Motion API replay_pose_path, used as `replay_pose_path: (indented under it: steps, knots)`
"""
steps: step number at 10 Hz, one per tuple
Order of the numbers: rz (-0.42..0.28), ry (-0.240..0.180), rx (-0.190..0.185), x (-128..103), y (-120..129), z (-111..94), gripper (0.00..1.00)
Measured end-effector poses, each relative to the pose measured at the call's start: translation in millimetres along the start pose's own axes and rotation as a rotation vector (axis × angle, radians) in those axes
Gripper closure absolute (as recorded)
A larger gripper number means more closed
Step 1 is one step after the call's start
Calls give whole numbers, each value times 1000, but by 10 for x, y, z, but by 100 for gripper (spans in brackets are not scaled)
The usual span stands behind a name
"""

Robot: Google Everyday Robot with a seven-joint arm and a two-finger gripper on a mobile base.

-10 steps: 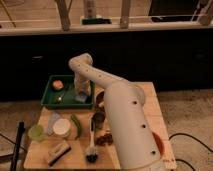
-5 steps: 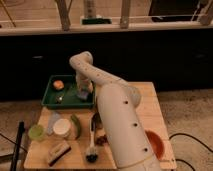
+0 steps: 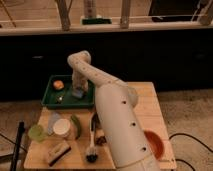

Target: Wipe tray with sponge

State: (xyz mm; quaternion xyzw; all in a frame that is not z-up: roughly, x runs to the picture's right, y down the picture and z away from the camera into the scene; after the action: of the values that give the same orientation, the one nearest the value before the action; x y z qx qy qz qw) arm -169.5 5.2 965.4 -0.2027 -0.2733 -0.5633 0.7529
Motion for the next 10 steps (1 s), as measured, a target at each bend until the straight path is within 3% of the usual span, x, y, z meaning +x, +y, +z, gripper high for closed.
replay_pose_path:
  steps: [4, 7, 10]
  knots:
    - [-37, -45, 9, -199, 113, -48, 100]
    - [-7, -53, -51, -159, 322, -54, 100]
    - [50, -17, -93, 66, 339, -31, 100]
